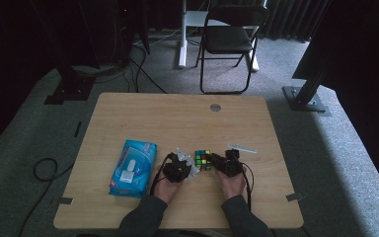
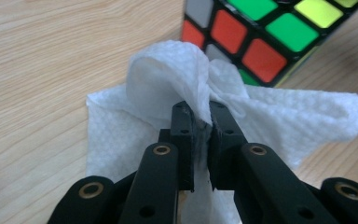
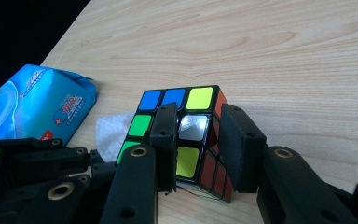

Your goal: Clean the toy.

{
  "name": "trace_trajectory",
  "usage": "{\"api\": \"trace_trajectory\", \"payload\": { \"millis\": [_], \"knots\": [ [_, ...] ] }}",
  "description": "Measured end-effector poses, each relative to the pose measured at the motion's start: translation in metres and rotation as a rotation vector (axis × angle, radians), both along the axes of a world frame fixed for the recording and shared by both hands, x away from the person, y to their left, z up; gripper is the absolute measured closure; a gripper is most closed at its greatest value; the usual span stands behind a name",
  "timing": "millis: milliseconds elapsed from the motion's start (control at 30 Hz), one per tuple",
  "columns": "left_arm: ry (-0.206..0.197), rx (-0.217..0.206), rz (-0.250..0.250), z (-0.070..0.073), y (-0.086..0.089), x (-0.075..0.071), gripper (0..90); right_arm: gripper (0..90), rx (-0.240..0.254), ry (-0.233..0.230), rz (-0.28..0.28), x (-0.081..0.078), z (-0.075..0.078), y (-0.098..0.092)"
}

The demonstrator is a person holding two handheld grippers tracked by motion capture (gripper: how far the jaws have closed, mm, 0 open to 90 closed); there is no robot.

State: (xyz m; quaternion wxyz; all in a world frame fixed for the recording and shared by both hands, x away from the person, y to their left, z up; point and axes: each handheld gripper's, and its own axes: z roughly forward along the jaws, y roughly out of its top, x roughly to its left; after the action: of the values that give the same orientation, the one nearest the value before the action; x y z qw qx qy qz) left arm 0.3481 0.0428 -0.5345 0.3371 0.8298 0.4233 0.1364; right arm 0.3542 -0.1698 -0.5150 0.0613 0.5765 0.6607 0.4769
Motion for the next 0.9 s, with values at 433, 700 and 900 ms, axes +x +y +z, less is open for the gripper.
{"api": "trace_trajectory", "payload": {
  "millis": [433, 700, 900],
  "knots": [
    [-0.012, -0.029, 0.045, -0.003, 0.014, 0.0, 82.0, 68.1, -0.007, -0.015, -0.064, 0.001, 0.005, -0.022],
    [-0.03, -0.063, 0.045, -0.006, 0.018, -0.002, 82.0, 68.0, -0.044, 0.012, -0.098, 0.004, -0.003, -0.032],
    [-0.046, -0.091, 0.042, -0.009, 0.02, -0.004, 82.0, 67.7, -0.072, 0.021, -0.114, 0.006, -0.008, -0.037]
  ]
}}
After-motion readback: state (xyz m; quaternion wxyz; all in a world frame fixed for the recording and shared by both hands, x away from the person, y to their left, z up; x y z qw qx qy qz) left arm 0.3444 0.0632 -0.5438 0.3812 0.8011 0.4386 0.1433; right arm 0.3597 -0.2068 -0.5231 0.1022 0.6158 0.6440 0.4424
